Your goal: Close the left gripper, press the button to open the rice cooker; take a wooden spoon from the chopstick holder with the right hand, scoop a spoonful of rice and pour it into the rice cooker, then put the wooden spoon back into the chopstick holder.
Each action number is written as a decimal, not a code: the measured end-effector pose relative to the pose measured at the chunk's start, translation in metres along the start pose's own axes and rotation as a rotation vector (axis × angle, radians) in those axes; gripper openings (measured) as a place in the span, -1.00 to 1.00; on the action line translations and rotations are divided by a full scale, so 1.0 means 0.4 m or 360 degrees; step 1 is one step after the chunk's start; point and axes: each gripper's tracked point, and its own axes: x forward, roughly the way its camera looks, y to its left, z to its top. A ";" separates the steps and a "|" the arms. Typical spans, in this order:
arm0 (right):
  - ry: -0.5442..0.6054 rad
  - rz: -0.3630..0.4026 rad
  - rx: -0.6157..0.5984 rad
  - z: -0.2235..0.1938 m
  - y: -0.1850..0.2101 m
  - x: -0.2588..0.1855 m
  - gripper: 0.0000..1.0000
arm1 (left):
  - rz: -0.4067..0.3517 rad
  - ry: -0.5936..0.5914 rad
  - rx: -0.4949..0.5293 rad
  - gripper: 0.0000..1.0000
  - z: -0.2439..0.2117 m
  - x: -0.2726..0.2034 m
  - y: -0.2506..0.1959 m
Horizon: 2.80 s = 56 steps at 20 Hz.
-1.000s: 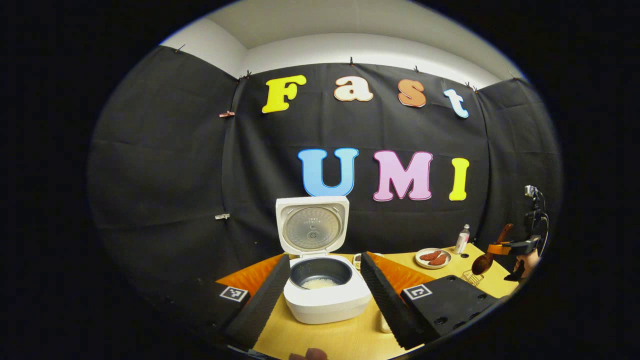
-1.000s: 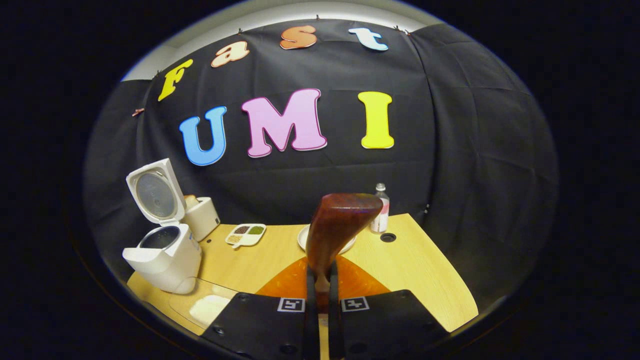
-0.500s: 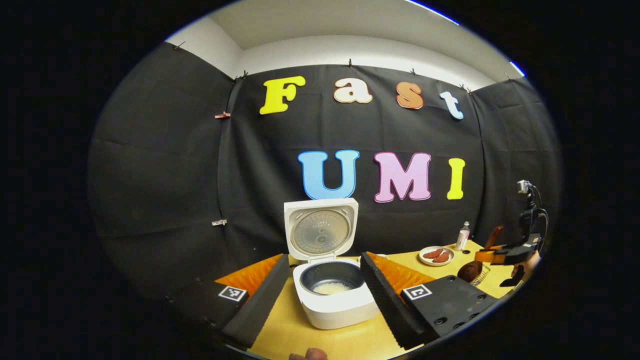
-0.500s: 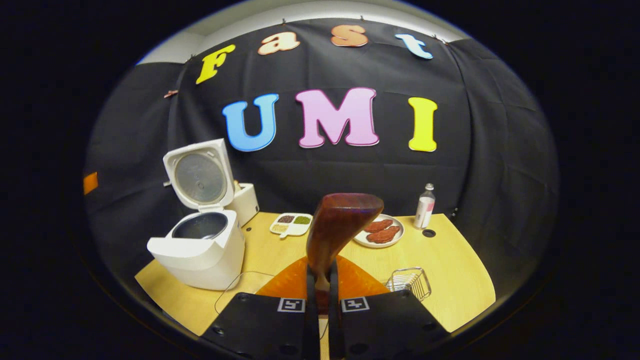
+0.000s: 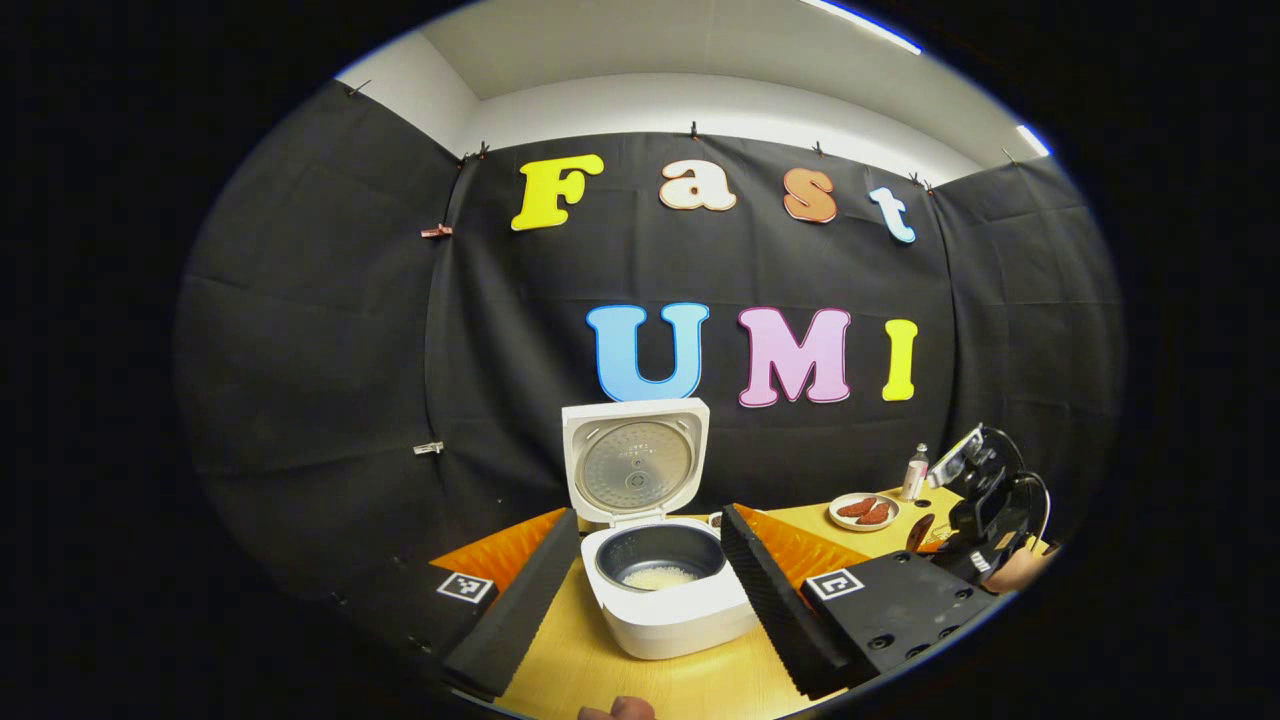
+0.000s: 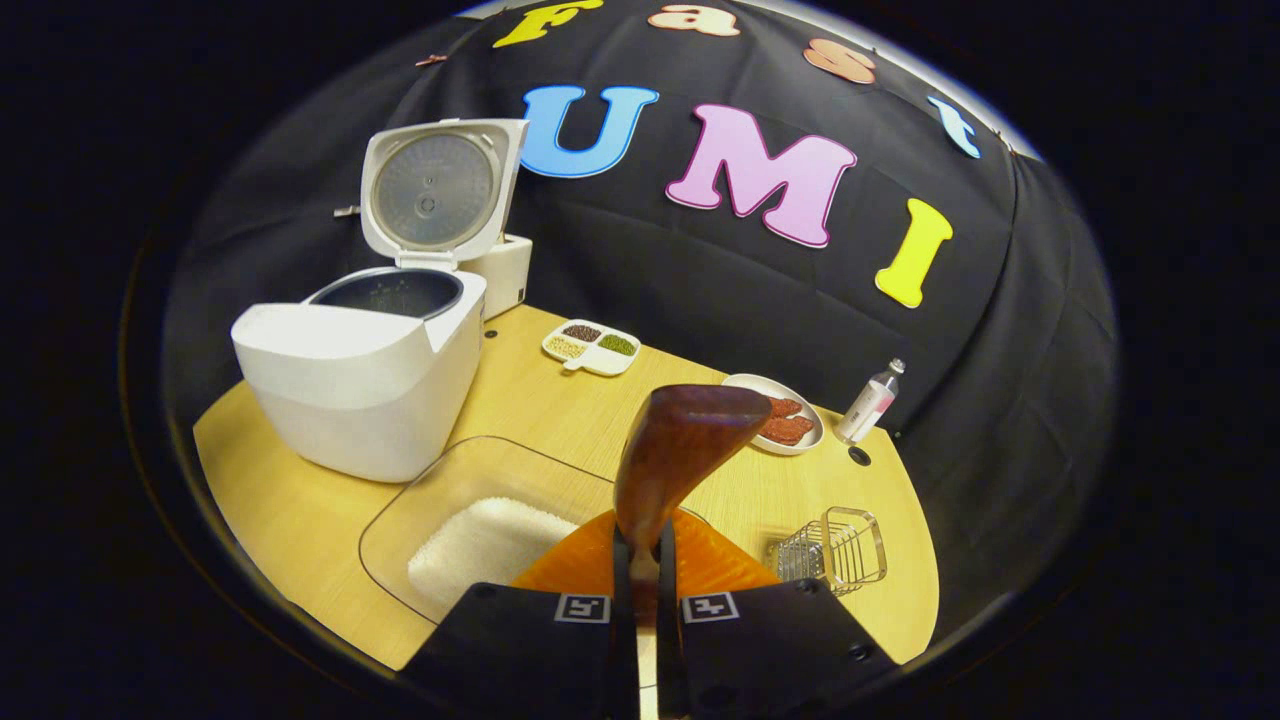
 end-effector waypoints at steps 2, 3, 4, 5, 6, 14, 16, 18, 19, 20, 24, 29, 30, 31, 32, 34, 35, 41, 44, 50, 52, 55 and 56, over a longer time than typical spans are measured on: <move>0.0054 -0.0008 -0.0035 -0.032 0.020 0.019 -0.68 | 0.0004 -0.0003 -0.0005 0.96 0.000 -0.002 0.009; 0.0043 -0.0016 -0.0037 -0.030 0.027 0.022 -0.77 | 0.0001 -0.0009 -0.0004 0.94 0.004 -0.004 0.011; 0.0037 -0.0022 -0.0031 -0.028 0.030 0.030 -0.77 | 0.0001 -0.0012 0.0000 0.96 0.003 -0.005 0.013; 0.0055 0.0000 0.0000 -0.030 0.046 0.033 -0.77 | 0.0003 -0.0015 0.0008 0.96 0.004 -0.008 0.018; 0.0076 0.0043 0.0058 -0.033 0.075 0.034 -0.77 | 0.0006 -0.0022 0.0013 0.96 0.005 -0.009 0.021; 0.0135 0.0145 0.0646 -0.032 0.160 0.037 -0.77 | 0.0041 -0.0023 -0.0006 0.95 -0.004 -0.023 0.052; 0.0148 0.0147 0.0842 -0.039 0.148 0.036 -0.77 | 0.0052 -0.0020 -0.0010 0.95 -0.006 -0.027 0.060; 0.0164 0.0156 0.1055 -0.051 0.127 0.038 -0.77 | 0.0058 -0.0014 -0.0015 0.96 -0.009 -0.030 0.064; 0.0170 0.0163 0.1154 -0.057 0.118 0.035 -0.77 | 0.0061 -0.0014 -0.0017 0.95 -0.009 -0.031 0.067; 0.0174 0.0178 0.1244 -0.061 0.112 0.035 -0.77 | 0.0061 -0.0014 -0.0017 0.96 -0.010 -0.033 0.068; 0.0144 0.0241 0.1456 -0.055 0.090 0.019 -0.77 | 0.0058 -0.0017 -0.0011 0.95 -0.006 -0.035 0.067; 0.0039 0.0301 0.1620 -0.014 0.038 -0.009 -0.77 | 0.0050 -0.0022 -0.0017 0.96 0.000 -0.048 0.062; 0.0022 0.0312 0.1670 -0.004 0.027 -0.014 -0.77 | 0.0047 -0.0021 -0.0020 0.95 -0.001 -0.050 0.059; 0.0016 0.0323 0.1705 0.002 0.018 -0.021 -0.77 | 0.0045 -0.0020 -0.0021 0.96 0.000 -0.052 0.057; 0.0002 0.0330 0.1739 0.008 0.010 -0.028 -0.77 | 0.0043 -0.0019 -0.0021 0.95 -0.001 -0.057 0.056; -0.0035 0.0363 0.1817 0.030 -0.007 -0.043 -0.77 | 0.0042 -0.0026 -0.0016 0.95 0.005 -0.063 0.053; -0.0041 0.0379 0.1849 0.036 -0.012 -0.047 -0.77 | 0.0042 -0.0029 -0.0013 0.95 0.008 -0.064 0.051; -0.0030 0.0458 0.2007 0.070 -0.027 -0.081 -0.78 | 0.0039 -0.0026 -0.0023 0.95 0.006 -0.079 0.045; -0.0001 0.0518 0.2073 0.114 -0.014 -0.105 -0.77 | 0.0040 -0.0024 -0.0035 0.96 0.003 -0.081 0.042; -0.0127 0.0706 0.2282 0.324 0.014 -0.146 -0.77 | 0.0050 -0.0014 -0.0043 0.96 -0.004 -0.080 0.047; -0.0170 0.0727 0.2300 0.394 0.018 -0.150 -0.77 | 0.0054 -0.0006 -0.0049 0.96 -0.010 -0.082 0.051; -0.0222 0.0757 0.2276 0.503 0.044 -0.148 -0.78 | 0.0061 0.0005 -0.0060 0.96 -0.016 -0.077 0.058; -0.0241 0.0765 0.2259 0.539 0.054 -0.147 -0.77 | 0.0066 0.0007 -0.0061 0.95 -0.021 -0.078 0.062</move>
